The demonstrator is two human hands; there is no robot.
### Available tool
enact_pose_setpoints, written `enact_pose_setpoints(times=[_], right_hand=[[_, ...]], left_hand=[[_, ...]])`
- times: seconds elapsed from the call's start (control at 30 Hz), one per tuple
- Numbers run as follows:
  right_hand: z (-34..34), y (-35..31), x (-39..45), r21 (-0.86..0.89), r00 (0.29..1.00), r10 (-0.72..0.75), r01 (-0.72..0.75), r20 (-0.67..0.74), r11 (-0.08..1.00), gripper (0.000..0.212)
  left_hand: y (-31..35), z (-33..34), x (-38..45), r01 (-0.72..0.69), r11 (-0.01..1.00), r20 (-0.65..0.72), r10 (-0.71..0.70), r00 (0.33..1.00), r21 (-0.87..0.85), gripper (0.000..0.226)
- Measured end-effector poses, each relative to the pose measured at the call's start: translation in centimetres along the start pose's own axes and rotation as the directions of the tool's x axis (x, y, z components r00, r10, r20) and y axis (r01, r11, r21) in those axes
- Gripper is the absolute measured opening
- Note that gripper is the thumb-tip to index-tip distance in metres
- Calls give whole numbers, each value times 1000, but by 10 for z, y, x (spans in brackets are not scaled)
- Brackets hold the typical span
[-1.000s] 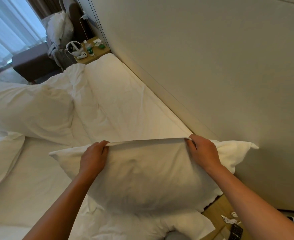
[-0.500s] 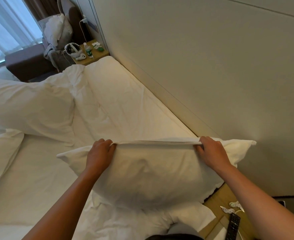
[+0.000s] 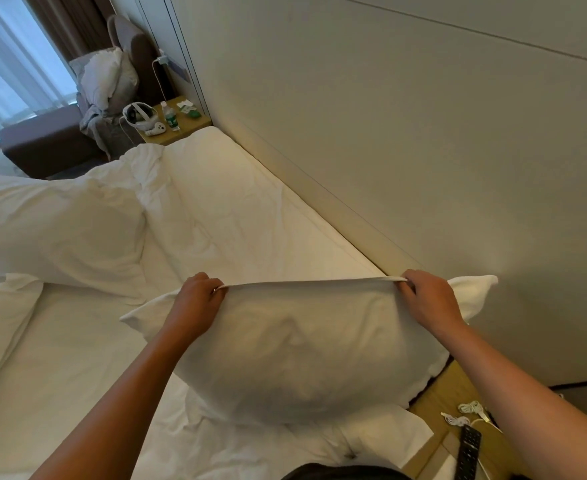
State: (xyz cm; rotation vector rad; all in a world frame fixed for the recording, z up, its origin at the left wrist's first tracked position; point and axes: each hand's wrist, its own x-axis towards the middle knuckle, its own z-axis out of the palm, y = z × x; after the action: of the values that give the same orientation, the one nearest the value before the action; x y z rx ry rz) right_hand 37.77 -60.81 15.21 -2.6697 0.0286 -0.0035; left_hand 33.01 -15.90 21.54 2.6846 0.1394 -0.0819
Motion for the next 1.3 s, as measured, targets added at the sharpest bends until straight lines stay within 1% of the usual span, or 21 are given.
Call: enact_pose_setpoints(times=[0.13,0.23,0.33,0.47,0.6,0.67,0.73,0.8,0.9,1.07,1.17,1.23,1.3], right_hand=[[-2,-5,-5,55,998,41,-38,-42,998,33],[-14,-15,-6,88,996,37,-30,-85,996,33],[-34,-27,-2,120,987,41,-22,-158,993,31],[-70,-37,6,155,956,44,1,-289,988,33],[-111,-35,9,157,898,85,-18,-431,987,34],[-128,-31,7,146,870,107,-40,-481,988,37],[-139,-25,3,163,853,145,-72,-501,984,38],[-144,-19,-2,181,844,186,-107,-503,978,36],[-136,-7,-13,205,850,236,-155,-470,966,34],[-89,-2,-23,212,909,268,-207,-318,955,37],[-60,-8,-29,206,929,292,-247,-226,947,37],[-50,-16,-28,222,930,302,-256,-208,941,38],[-52,-25,-21,266,922,310,-247,-231,932,39]], left_hand=[[-2,-1,-4,-29,999,-15,29,999,-25,23],[-1,-8,1,0,1000,-64,-2,998,-28,27],[8,-23,16,-17,1000,-110,14,994,-25,31],[35,-54,55,-127,992,-188,126,974,11,28],[80,-81,103,-265,963,-241,269,933,48,27],[105,-87,125,-317,945,-268,326,907,75,28],[128,-87,145,-339,935,-282,353,892,101,29],[144,-80,160,-358,927,-276,376,885,112,29],[151,-55,173,-358,928,-229,373,899,105,29],[126,-8,185,-241,965,-130,254,959,107,33],[100,8,187,-190,975,-52,197,979,116,33],[87,10,190,-166,981,-57,172,983,104,34],[83,4,198,-173,979,-100,185,978,110,33]])
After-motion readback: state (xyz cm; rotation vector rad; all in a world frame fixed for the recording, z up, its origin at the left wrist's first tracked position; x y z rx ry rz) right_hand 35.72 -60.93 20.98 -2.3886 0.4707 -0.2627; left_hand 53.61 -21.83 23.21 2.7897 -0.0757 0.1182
